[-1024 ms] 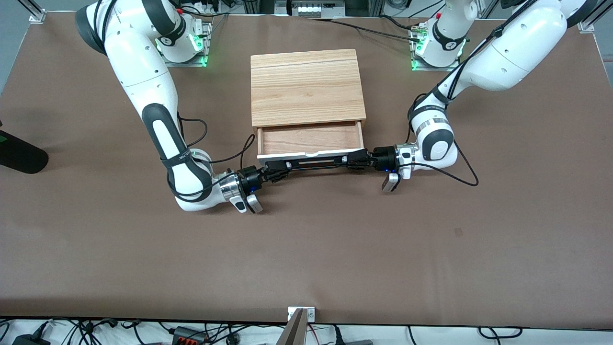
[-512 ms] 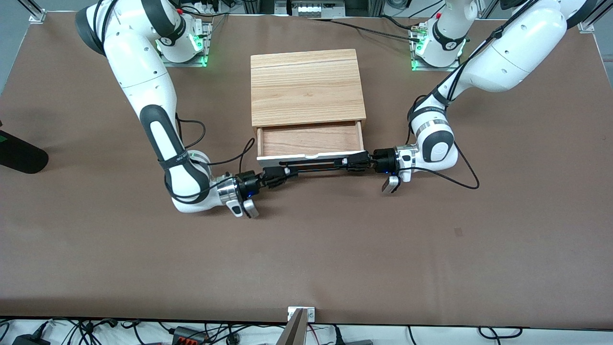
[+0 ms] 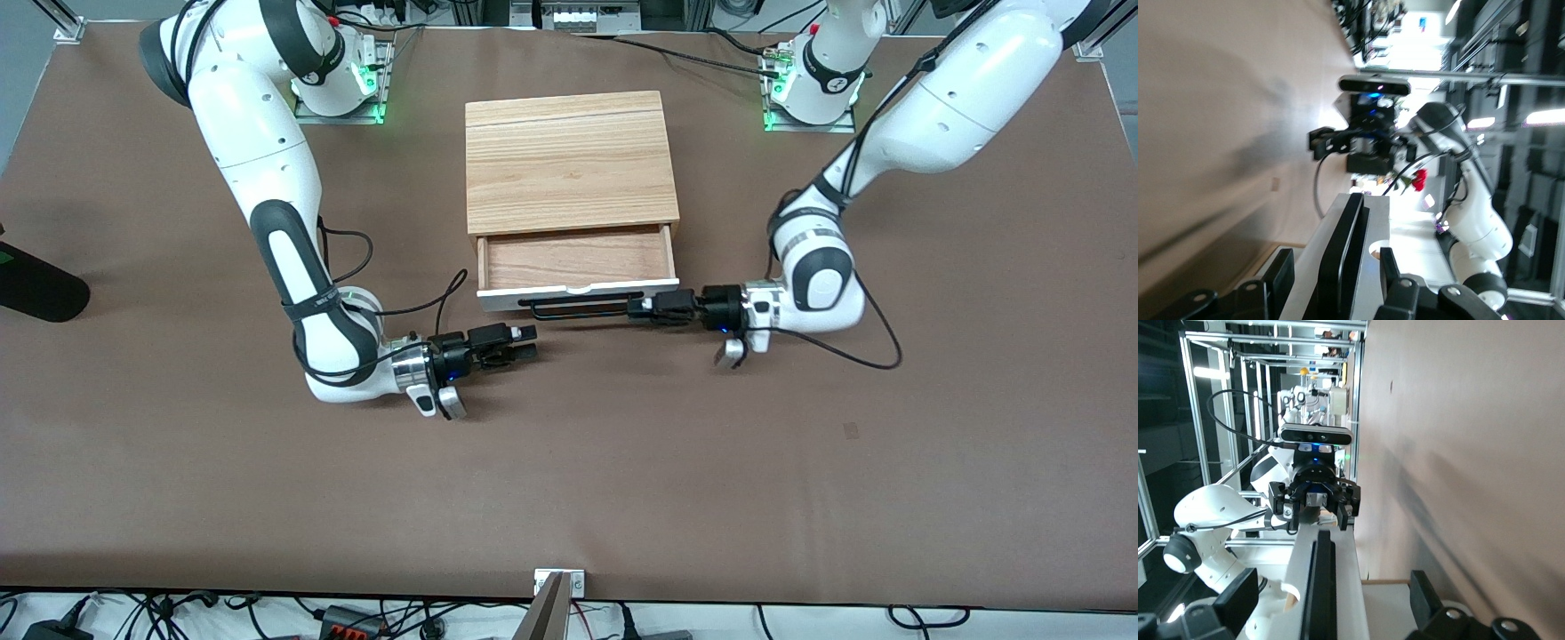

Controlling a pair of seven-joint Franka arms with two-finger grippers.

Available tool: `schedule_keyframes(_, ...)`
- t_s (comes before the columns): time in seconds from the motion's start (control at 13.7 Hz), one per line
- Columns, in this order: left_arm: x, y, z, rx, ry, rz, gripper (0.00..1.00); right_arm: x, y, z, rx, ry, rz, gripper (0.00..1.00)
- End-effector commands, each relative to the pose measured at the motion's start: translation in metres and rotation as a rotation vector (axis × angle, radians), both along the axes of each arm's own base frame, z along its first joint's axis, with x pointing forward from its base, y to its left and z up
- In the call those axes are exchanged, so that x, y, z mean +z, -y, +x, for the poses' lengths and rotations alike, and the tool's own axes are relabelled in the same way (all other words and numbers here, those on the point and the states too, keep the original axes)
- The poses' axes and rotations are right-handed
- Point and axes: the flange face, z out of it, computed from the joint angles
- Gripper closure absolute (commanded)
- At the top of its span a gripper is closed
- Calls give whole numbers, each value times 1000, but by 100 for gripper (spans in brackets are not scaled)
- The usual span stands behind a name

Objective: Pull top drawer with both arms simultaneously
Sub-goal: 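Open both grippers and draw them back from the handle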

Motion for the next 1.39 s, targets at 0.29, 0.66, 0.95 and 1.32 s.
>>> schedule_keyframes(0.29, 121, -91, 64, -181, 61, 448, 37, 101, 60, 57, 51, 71, -351, 0)
schedule_keyframes(0.66, 241, -127, 73, -293, 16, 863, 21, 159, 118, 57, 72, -11, -601, 0)
schedule_keyframes(0.95, 287, -166, 77, -292, -2, 925, 0, 215, 157, 47, 62, -114, -821, 0)
schedule_keyframes(1.32, 381, -200, 45, -289, 54, 1224, 0, 270, 194, 37, -29, -144, -1088, 0)
